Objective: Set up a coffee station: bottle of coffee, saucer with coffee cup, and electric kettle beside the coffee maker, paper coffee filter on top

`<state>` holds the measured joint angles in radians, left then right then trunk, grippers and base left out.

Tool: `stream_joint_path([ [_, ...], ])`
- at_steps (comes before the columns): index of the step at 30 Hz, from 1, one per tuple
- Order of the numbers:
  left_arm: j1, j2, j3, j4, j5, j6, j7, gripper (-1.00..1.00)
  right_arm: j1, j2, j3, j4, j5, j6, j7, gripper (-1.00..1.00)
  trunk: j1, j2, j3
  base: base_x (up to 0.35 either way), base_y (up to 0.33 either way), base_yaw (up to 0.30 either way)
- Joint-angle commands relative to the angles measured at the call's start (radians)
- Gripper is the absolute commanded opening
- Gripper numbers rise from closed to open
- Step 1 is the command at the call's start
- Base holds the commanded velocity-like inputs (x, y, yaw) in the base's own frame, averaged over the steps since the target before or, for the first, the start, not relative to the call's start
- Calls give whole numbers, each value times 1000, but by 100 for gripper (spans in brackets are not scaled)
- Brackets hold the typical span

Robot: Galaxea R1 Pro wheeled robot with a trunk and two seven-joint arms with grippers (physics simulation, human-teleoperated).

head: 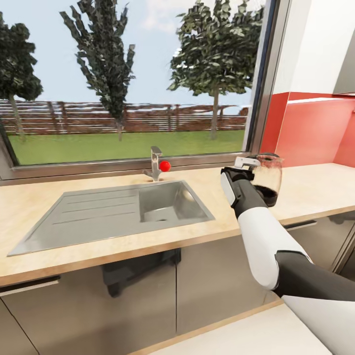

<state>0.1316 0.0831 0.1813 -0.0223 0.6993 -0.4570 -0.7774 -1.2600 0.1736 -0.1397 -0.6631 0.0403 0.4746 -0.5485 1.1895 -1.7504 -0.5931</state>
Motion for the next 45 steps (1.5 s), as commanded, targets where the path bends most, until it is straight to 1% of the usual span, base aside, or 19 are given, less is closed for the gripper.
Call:
stream_joint_path([
  [1, 0, 0, 8, -1, -6, -2, -3, 100, -1, 1, -3, -1, 4, 7, 0, 100, 0, 0, -1, 121, -90, 0],
  [26, 0, 0, 7, -1, -6, -2, -3, 100, -1, 1, -4, 4, 4, 7, -5, 100, 0, 0, -1, 76, -8, 0],
  [36, 0, 0, 8, -2, -6, 0, -3, 100, -1, 1, -3, 35, 4, 6, -94, 100, 0, 0, -1, 2, 0, 0],
  [45, 0, 0, 8, -1, -6, -1, -3, 100, -1, 1, -1, 42, 4, 6, -110, 100, 0, 0, -1, 16, 0, 0],
])
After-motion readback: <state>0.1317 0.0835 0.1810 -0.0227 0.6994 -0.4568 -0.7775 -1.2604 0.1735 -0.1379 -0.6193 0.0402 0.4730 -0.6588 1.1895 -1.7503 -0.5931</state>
